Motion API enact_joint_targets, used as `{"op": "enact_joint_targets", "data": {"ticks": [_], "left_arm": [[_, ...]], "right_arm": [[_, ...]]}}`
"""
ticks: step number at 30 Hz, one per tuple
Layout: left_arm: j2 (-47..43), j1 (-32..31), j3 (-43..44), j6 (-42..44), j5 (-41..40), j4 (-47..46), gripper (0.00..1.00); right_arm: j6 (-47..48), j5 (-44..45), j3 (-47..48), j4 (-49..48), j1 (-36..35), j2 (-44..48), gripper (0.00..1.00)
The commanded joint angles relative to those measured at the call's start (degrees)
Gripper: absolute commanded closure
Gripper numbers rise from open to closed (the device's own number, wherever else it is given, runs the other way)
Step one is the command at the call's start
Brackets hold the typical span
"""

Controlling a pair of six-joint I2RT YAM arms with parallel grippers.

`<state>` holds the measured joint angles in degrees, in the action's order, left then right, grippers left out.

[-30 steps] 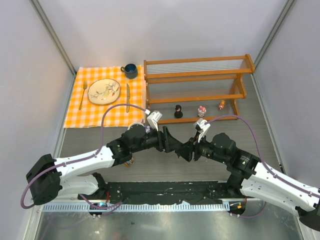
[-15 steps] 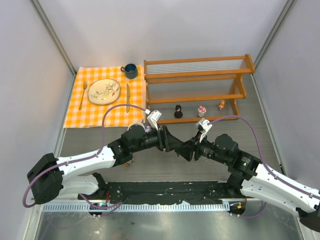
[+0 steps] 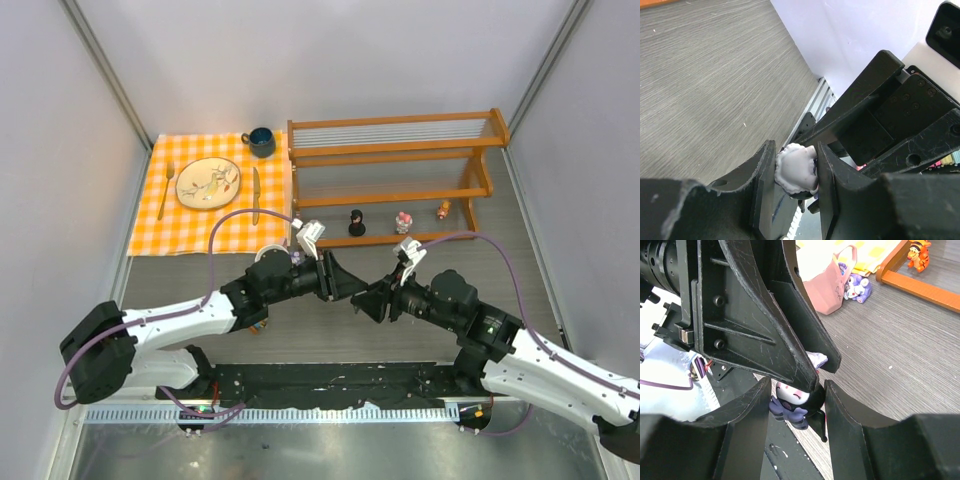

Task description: Place and organize the plastic toys onto the shelf

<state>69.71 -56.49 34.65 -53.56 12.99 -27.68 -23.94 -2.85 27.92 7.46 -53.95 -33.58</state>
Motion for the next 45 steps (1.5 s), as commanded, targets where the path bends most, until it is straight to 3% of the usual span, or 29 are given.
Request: {"op": "enact_joint_targets", "data": {"ticks": [1,2,5,10,16,23,26,33,37,45], "left_arm": [[-0.02,-1.61,-0.2,-1.46,5.47,-4.49,1.0],[-0.36,-1.61,-0.29,-1.37,4.85,-4.05,1.0],[-1.94,-1.61,-0.29,0.11,0.92,-0.29,1.0],[-6.95,-1.61,-0.81,1.53,-7.09,5.17,1.0],[-10.21,-1.61,-3.45,-1.54,-16.15,4.22,1.0],[-10.91,-1.61,-7.84,-5.85,-20.46,-4.48,1.0],[-10.48,-1.61,-8.72,-6.03,-20.81,-7.29,1.0],[-10.3,-1.61,-8.64,-5.15,-22.04,-10.46,1.0],[-9.6,-1.61,-8.55,-5.06,-21.96,-12.3,1.0],[-7.4,-1.61,-8.2,-5.85,-20.03,-15.21,1.0]], "right_arm": [[0.92,7.24,0.55,-4.22,0.25,1.15,0.59],[0.92,7.77,0.99,-2.56,0.25,1.76,0.42],[0.74,9.27,1.43,0.61,0.25,3.69,0.25],[-1.01,10.32,0.12,2.29,0.34,8.09,0.16],[-7.59,8.83,-5.15,-6.83,0.34,10.9,0.15],[-20.78,9.53,-15.25,-30.7,0.34,9.25,0.16],[-24.48,9.71,-17.28,-36.62,0.34,7.49,0.16],[-28.79,10.59,-18.95,-40.77,0.34,5.2,0.19],[-29.76,9.97,-19.13,-42.71,0.34,3.18,0.31],[-31.34,8.48,-19.4,-49.12,0.34,-2.62,0.33]]}}
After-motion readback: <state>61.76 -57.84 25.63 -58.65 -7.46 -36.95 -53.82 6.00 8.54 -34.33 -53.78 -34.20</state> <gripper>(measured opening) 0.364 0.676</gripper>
